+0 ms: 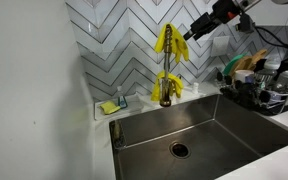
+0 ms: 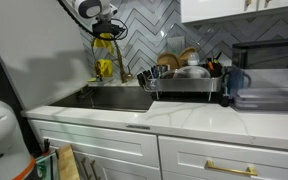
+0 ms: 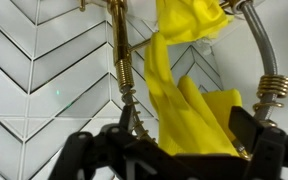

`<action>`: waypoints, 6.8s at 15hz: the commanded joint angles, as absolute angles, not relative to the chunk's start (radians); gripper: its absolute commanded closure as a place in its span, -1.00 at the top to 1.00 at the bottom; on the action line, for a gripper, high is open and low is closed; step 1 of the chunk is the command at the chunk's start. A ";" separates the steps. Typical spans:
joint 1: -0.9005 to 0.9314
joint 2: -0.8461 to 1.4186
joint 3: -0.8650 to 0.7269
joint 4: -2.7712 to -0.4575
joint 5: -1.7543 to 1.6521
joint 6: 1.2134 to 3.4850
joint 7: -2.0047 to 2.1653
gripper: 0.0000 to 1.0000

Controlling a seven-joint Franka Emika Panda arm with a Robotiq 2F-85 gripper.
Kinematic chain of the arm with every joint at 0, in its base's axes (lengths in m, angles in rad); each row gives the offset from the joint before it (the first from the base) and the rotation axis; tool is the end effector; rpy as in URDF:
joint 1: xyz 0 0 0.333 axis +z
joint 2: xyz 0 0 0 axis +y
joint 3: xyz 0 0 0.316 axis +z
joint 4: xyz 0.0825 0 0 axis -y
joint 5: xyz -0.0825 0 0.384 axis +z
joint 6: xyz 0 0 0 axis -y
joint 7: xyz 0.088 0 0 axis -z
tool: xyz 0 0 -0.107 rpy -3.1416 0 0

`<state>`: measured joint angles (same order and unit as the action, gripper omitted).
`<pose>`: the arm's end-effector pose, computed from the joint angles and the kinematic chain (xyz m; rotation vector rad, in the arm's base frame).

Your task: Hang the gloves under the tap

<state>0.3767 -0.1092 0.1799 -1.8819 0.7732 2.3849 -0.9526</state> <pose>0.4819 0.3136 0.6244 -2.0870 -1.2873 -0.9155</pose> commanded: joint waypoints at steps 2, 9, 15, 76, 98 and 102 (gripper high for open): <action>0.359 -0.046 0.220 -1.835 0.852 2.433 -1.031 0.24; 0.342 -0.013 0.246 -1.815 0.907 2.440 -1.096 -0.86; 0.308 -0.067 0.233 -1.816 0.896 2.413 -1.071 -0.99; 0.357 -0.092 0.270 -1.963 1.088 2.575 -0.588 -0.99; 0.346 -0.077 0.299 -2.001 1.322 2.532 -0.650 -0.99; 0.348 -0.067 0.300 -1.990 1.367 2.537 -0.685 -0.99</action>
<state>0.3599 -0.0600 0.2893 -1.9860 1.3284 2.5510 -0.6488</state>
